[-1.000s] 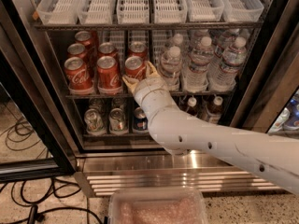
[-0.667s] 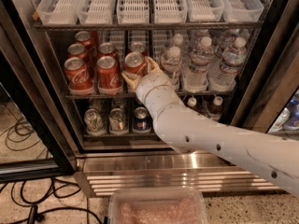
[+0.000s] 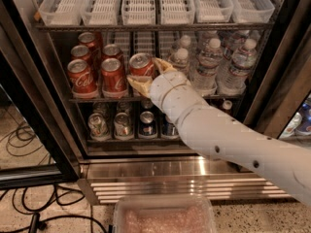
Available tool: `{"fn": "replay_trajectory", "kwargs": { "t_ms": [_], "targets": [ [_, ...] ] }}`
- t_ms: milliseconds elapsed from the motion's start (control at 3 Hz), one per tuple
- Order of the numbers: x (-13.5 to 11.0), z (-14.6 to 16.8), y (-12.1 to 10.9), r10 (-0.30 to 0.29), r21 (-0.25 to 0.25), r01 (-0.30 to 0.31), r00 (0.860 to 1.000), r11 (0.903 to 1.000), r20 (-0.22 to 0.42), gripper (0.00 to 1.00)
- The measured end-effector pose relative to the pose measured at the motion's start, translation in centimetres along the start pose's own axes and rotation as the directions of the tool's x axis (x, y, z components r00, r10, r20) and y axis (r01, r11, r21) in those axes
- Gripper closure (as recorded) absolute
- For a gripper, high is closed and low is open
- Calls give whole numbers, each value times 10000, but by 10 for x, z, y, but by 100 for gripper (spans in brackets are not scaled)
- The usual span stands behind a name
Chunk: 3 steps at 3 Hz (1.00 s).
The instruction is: Pick coke can from middle shelf of fridge
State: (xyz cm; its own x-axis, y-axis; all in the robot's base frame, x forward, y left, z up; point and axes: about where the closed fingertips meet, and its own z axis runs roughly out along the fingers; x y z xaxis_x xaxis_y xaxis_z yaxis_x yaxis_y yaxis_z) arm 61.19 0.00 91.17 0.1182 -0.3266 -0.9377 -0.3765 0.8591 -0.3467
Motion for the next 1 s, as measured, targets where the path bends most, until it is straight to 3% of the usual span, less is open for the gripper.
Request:
{"fn": "replay_trajectory", "kwargs": {
  "t_ms": [333, 667, 1000],
  "targets": [
    [5, -31, -11, 52, -526, -98, 9962, 9986, -871, 100],
    [9, -59, -26, 420, -1019, -574, 9882, 9931, -1475, 100],
    [4, -80, -40, 484, -1672, -770, 9844, 9829, -1689, 100]
  ]
}}
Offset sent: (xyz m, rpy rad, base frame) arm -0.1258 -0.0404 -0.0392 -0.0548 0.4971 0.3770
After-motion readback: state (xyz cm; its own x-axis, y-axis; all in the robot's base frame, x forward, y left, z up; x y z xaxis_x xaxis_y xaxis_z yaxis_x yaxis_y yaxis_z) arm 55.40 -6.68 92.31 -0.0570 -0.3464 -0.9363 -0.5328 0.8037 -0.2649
